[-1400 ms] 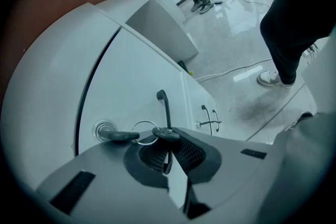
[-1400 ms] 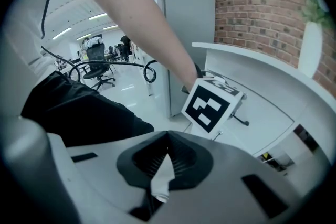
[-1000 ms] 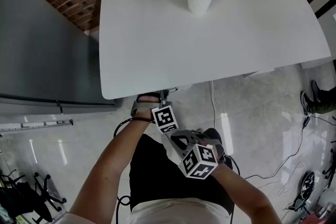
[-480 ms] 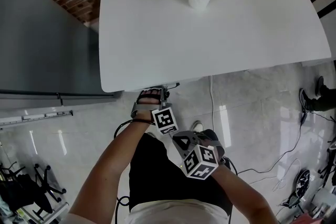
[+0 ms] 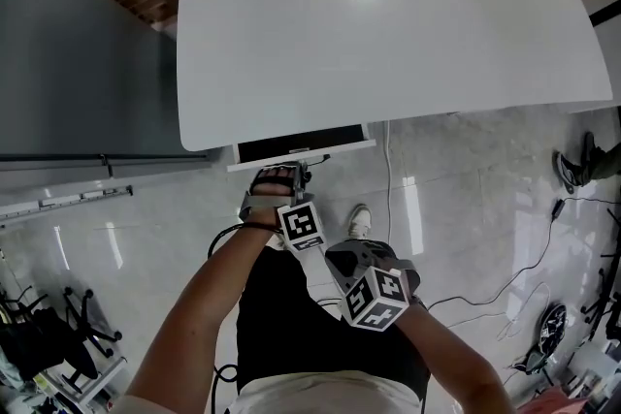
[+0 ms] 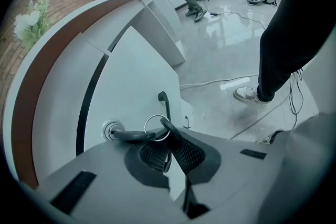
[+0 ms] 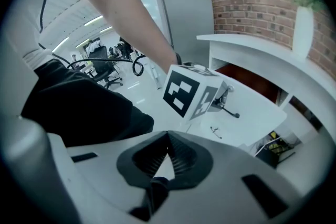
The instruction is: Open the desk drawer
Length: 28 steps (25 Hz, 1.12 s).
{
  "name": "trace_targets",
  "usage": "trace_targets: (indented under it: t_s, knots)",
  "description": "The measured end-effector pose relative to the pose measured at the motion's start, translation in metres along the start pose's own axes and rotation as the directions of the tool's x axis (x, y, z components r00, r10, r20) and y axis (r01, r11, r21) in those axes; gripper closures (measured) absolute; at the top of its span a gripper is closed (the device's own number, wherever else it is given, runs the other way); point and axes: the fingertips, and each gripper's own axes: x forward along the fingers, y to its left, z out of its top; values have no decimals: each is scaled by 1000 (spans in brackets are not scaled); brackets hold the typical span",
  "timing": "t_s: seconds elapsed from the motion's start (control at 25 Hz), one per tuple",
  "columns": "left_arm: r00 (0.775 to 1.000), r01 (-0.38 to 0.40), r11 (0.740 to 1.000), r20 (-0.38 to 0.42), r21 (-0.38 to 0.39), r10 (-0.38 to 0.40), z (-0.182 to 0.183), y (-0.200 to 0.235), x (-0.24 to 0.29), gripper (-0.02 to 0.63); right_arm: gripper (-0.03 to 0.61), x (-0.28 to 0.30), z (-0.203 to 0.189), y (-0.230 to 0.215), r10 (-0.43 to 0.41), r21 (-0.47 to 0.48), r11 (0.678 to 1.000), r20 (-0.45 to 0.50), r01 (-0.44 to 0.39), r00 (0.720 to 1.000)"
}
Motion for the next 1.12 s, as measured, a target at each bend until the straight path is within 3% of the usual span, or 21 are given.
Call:
trace_targets:
  t_s: [0.36,0.92,1.12]
  knots:
    - [1000,19,1000,-4,-22,-19,5,-24,-18,603,563,-13,-25,19,19,19,1000,-55,-18,998]
    - [998,57,998,4,-26,-57,7,-46,-31,603,563,-22,-32,31,65,56,997,-94,-59,993]
    - [1000,29,999,7,-27,-29,7,-45,-32,603,563,-25,-27,26,72,61,996,-104,-66,992]
